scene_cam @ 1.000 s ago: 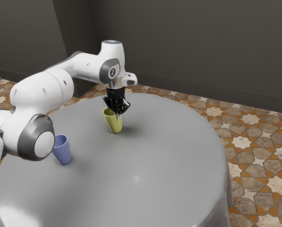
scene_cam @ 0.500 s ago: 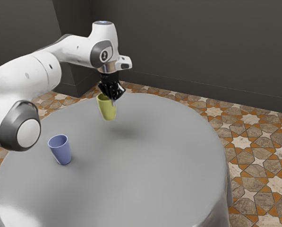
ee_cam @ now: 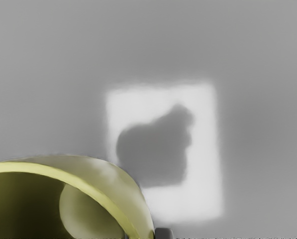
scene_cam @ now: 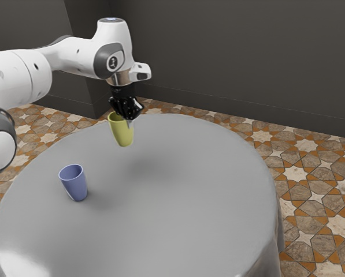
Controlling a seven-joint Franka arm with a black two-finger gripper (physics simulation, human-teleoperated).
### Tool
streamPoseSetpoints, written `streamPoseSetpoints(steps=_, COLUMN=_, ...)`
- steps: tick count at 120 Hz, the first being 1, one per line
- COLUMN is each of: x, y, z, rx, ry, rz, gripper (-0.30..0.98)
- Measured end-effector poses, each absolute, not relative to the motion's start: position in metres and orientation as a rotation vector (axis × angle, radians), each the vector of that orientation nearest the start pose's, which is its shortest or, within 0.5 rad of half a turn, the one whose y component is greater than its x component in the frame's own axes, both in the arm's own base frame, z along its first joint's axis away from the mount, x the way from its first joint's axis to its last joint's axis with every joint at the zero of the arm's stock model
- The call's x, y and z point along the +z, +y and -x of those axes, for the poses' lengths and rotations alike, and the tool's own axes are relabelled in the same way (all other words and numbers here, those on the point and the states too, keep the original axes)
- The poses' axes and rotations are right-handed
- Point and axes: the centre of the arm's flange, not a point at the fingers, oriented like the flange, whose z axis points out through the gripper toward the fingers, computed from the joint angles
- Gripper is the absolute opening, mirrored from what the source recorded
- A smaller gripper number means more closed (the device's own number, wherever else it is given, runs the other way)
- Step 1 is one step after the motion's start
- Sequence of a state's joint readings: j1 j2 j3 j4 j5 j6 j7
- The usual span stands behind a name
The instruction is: Place the right cup onto the left cup
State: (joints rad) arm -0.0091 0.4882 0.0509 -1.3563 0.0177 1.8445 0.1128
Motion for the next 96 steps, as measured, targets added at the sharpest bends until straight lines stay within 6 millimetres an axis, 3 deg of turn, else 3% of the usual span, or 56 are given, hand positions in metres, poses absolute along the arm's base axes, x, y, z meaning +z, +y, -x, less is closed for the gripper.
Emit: streamPoseSetpoints(steps=96, x=0.458, y=0.038, z=-0.608, rx=-0.085, ry=0.053, rz=3.104, gripper=-0.1)
